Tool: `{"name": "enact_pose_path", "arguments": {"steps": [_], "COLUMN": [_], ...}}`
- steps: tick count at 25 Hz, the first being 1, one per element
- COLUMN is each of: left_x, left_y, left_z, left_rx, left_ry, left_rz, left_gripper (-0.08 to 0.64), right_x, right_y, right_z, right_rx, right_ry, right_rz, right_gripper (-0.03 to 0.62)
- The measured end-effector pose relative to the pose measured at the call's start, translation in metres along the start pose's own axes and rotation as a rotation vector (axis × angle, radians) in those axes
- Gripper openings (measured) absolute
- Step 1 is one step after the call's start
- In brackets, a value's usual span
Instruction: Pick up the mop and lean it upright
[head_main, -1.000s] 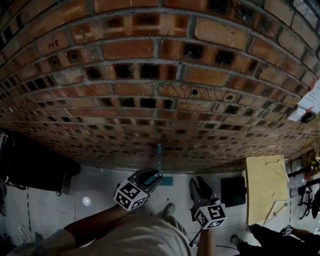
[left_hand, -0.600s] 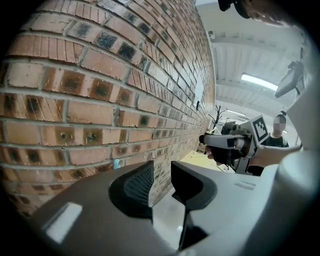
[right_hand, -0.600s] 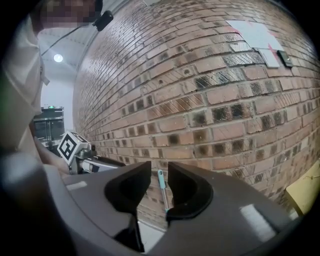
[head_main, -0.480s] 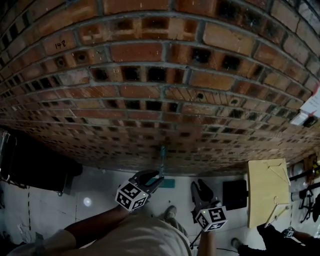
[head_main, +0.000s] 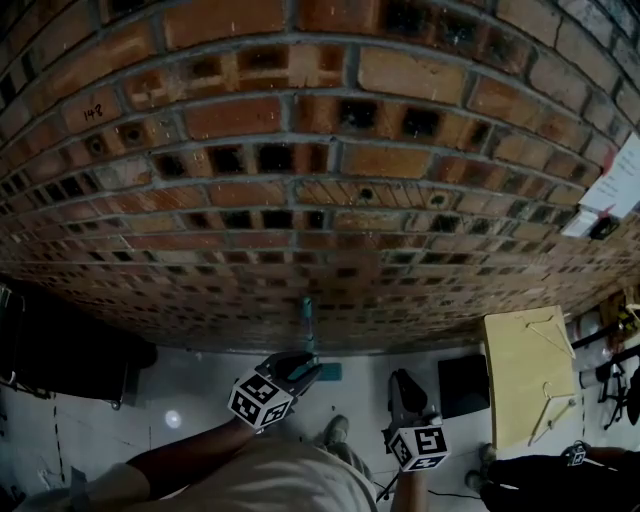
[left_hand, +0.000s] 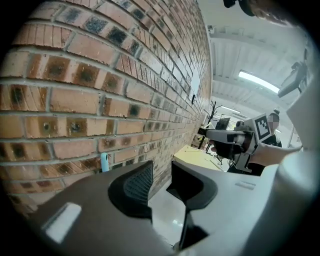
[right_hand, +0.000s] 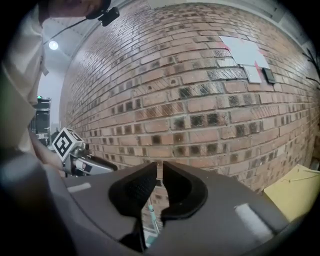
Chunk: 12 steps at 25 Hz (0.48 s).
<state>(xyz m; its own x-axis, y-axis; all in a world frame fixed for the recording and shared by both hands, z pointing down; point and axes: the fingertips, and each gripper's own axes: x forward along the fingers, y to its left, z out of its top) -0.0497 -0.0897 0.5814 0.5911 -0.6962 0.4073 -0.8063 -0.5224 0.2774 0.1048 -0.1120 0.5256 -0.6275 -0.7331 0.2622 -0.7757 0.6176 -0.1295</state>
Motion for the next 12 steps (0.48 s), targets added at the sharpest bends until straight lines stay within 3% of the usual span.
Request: {"name": "enact_pose_path", "arguments": {"steps": [12], "left_x": [0.063], "left_y": [-0.069], "left_z": [-0.01], "left_rx": [0.064], "left_ry": [0.115], "left_rz": [-0.161], "left_gripper": [0.143], "right_x": [-0.065], "right_y": [-0.06], "right_z": [-0.016], "right_rx": [0.106], "right_ry": [-0.051], "right_rz": [-0.146], "right_gripper": [0.011]}}
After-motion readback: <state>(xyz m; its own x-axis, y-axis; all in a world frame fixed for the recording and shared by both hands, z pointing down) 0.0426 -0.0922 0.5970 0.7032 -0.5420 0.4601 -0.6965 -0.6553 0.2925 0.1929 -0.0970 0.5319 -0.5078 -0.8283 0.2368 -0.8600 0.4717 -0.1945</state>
